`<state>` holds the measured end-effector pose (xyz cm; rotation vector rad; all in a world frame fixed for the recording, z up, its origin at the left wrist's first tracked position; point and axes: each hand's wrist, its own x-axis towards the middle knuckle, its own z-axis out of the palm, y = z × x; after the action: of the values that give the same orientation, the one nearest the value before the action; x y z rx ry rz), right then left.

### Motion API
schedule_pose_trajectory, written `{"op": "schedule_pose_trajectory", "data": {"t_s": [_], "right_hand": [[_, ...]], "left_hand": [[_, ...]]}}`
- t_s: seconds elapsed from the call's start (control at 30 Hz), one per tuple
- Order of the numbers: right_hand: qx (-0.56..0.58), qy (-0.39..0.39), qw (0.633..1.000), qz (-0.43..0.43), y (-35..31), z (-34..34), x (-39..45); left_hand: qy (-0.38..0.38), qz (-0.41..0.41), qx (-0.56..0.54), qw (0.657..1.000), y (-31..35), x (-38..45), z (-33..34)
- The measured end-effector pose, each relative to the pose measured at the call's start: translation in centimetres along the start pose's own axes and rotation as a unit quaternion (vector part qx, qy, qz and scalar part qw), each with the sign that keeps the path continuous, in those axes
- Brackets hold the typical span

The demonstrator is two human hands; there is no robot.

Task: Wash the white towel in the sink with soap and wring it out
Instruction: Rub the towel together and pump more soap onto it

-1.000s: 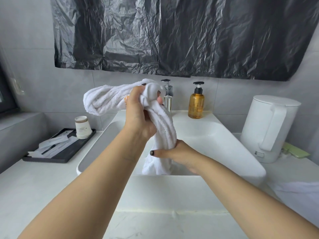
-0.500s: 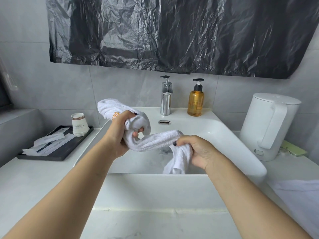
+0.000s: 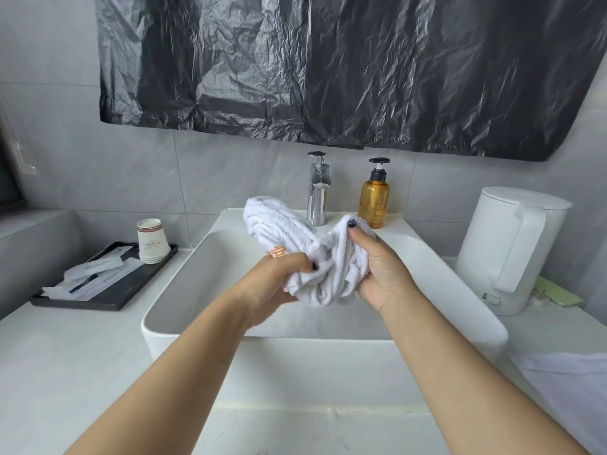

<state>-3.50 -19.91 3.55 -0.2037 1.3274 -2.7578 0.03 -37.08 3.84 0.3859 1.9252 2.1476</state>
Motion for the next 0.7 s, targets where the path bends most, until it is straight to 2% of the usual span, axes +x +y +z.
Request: {"op": "schedule_pose_trajectory", "data": {"t_s": [0.23, 0.33, 0.43, 0.53, 0.6, 0.7], "right_hand": [[0.005, -0.038, 0.999, 0.001, -1.9, 3.2, 0.0], [-0.136, -0.033, 0.99, -0.002, -1.4, 4.2, 0.5], [-0.236, 0.025, 0.97, -0.06, -0.1, 4.1, 1.2], [-0.33, 0.045, 0.937, -0.102, 0.7, 4.1, 1.7], [-0.368, 0.029, 0.921, -0.123, 0.9, 4.5, 1.8], [-0.367, 0.01, 0.921, -0.128, 1.1, 5.1, 1.7]], "left_hand": [[-0.055, -0.005, -0.161, 0.985, -0.5, -0.4, 0.3], [-0.055, -0.008, -0.137, 0.989, -0.8, -0.4, 0.6], [-0.039, -0.017, -0.103, 0.994, -1.1, -0.4, 1.1], [-0.023, -0.043, -0.093, 0.995, -1.2, -0.2, 1.3], [-0.01, -0.049, -0.083, 0.995, -1.3, -0.1, 1.2], [-0.011, -0.056, -0.06, 0.997, -1.2, -0.2, 1.0]]}}
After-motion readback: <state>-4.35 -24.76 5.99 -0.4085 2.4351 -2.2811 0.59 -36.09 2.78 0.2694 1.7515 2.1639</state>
